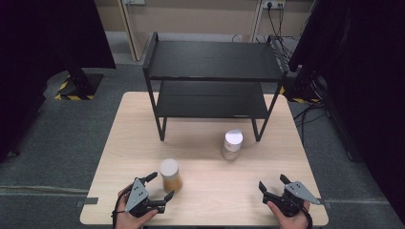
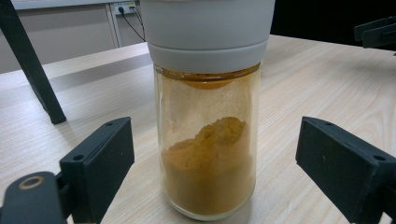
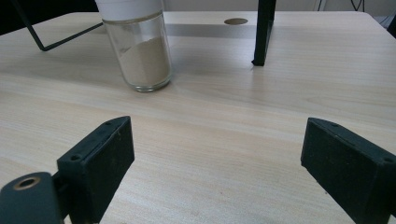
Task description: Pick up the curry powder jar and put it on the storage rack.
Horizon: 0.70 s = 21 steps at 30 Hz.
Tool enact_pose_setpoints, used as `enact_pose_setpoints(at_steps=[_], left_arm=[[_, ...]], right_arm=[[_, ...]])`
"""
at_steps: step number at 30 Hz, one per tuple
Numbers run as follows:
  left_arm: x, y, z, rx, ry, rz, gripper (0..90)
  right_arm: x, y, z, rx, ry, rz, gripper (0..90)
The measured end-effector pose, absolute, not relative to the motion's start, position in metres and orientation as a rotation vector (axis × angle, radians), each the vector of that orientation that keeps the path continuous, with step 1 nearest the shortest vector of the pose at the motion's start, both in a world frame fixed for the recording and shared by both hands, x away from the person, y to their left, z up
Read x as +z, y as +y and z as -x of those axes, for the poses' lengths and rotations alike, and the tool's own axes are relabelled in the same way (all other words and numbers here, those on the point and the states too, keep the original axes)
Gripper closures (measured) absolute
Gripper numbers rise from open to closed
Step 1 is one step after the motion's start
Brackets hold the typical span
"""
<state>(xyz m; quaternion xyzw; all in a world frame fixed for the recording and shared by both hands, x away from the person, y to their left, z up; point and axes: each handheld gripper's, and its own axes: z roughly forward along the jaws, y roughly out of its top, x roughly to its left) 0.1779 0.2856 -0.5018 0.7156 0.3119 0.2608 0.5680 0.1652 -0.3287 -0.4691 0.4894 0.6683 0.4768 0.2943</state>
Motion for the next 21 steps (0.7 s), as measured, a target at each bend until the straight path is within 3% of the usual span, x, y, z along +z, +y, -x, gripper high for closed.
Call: enact_pose_setpoints(at_steps=[21], left_arm=[[-0.498, 0.282, -0.191, 0.604, 0.708, -1.639, 11.9]], right_arm=[[-0.467, -0.327, -0.167, 1.256, 1.788, -1.312, 9.9]])
